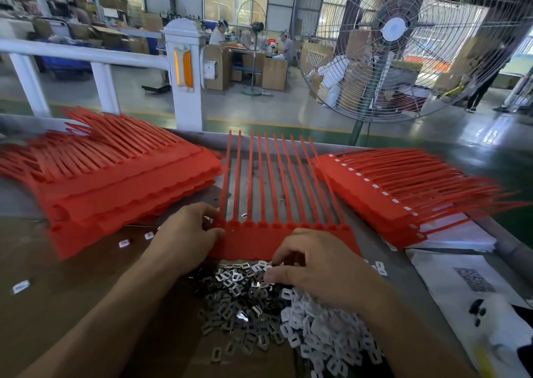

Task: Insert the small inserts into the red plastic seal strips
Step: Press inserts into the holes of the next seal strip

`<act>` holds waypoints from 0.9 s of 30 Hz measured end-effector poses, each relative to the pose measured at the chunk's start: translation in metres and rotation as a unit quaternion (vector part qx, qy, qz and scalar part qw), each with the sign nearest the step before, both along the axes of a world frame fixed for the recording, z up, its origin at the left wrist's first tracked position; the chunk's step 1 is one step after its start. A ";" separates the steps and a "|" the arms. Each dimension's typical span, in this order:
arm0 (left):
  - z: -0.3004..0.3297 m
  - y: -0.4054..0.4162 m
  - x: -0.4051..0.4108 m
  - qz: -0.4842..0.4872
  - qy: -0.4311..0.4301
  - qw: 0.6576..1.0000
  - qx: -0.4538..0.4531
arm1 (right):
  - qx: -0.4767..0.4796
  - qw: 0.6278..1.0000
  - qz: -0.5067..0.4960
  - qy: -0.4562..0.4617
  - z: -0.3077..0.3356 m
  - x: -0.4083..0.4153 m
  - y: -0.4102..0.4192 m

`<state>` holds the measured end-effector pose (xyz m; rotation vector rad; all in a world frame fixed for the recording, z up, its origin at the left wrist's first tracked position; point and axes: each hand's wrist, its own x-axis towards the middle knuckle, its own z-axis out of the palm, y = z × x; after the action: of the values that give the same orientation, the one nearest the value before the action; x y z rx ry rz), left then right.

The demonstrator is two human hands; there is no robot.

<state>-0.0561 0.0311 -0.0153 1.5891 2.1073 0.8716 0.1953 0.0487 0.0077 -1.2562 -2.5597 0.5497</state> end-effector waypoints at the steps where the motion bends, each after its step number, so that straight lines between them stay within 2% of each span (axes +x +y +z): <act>1: 0.000 0.000 0.000 -0.001 -0.001 1.000 0.000 | -0.010 1.000 0.000 0.002 0.001 0.001 0.000; 27: 0.001 0.000 0.001 -0.006 -0.002 1.000 0.000 | -0.006 0.999 0.036 0.027 0.001 -0.002 -0.005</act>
<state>-0.0550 0.0309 -0.0143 1.5979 2.0924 0.8703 0.1930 0.0437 0.0084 -1.1418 -2.5690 0.6050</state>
